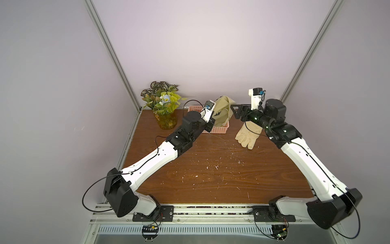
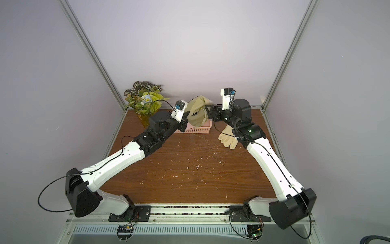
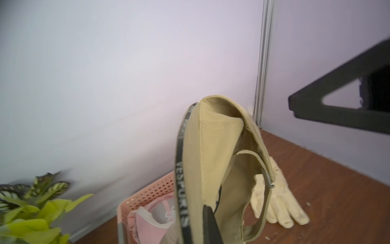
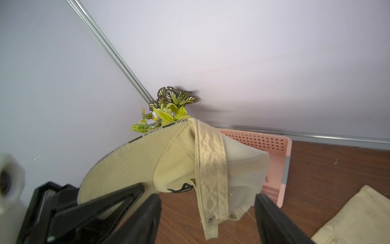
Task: Turn the baseball cap inside out
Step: Pick up the baseball cap from the basket, then turn over the baseball cap.
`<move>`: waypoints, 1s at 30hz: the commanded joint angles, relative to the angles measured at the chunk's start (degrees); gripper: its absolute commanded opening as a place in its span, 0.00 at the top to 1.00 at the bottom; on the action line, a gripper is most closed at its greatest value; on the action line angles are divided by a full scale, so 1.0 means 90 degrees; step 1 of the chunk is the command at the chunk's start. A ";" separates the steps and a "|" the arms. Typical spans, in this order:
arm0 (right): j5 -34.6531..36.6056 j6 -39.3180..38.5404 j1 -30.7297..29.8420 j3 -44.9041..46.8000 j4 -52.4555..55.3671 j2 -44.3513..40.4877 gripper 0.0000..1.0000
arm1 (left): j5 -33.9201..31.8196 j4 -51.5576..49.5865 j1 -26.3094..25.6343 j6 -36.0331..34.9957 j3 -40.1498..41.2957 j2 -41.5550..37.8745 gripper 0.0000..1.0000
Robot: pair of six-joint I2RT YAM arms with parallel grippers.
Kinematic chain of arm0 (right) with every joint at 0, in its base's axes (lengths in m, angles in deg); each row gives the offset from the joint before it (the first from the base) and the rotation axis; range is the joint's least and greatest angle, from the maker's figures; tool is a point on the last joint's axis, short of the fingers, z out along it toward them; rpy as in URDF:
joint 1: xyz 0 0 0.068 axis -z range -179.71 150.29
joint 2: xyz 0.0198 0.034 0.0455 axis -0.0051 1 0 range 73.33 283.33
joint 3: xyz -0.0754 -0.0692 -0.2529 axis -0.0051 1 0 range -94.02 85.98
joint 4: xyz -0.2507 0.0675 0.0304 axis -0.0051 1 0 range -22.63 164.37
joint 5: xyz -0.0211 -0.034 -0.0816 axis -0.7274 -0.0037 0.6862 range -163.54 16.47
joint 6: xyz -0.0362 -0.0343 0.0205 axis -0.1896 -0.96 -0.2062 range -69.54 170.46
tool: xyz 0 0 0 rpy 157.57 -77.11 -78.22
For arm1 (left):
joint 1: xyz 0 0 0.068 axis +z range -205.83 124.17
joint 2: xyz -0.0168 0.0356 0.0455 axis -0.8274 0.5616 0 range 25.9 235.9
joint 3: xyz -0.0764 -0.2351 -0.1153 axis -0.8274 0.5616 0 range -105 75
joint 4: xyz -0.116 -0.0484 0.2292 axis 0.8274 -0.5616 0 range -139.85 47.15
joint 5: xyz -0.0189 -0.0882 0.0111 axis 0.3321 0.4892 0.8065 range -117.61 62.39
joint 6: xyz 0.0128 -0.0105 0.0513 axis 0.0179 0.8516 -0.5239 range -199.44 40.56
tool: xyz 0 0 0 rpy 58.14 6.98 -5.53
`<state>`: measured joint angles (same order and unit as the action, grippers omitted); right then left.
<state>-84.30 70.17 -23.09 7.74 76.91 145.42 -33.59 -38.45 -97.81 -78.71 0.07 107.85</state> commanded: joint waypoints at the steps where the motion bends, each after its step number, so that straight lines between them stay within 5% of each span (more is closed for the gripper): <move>1: -0.0292 -0.0935 0.0000 0.0195 -0.0434 -0.0289 0.22 | 0.0791 -0.0924 0.0053 0.1906 -0.0054 -0.0033 1.00; 7: -0.2208 -0.0993 -0.0044 0.0562 0.0504 -0.0253 0.34 | 0.2008 -0.0586 0.0266 0.3608 0.0706 -0.0142 1.00; 15: -0.2493 -0.0593 -0.0647 0.1877 0.0597 0.0019 0.50 | 0.2727 0.0352 0.0418 0.4702 0.2325 -0.0485 1.00; 24: -0.1782 0.0029 -0.1283 0.2698 -0.0075 0.0839 0.56 | 0.2194 0.0010 0.0493 0.5148 0.3003 -0.0540 1.00; 30: -0.0578 0.0261 -0.1266 0.2778 -0.0142 0.1614 0.55 | 0.2205 -0.0314 0.0647 0.4855 0.3064 -0.0366 1.00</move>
<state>-96.41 70.71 -34.78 32.97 77.41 158.71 -13.02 -40.39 -93.07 -33.88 27.39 104.59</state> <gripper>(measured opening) 0.449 0.070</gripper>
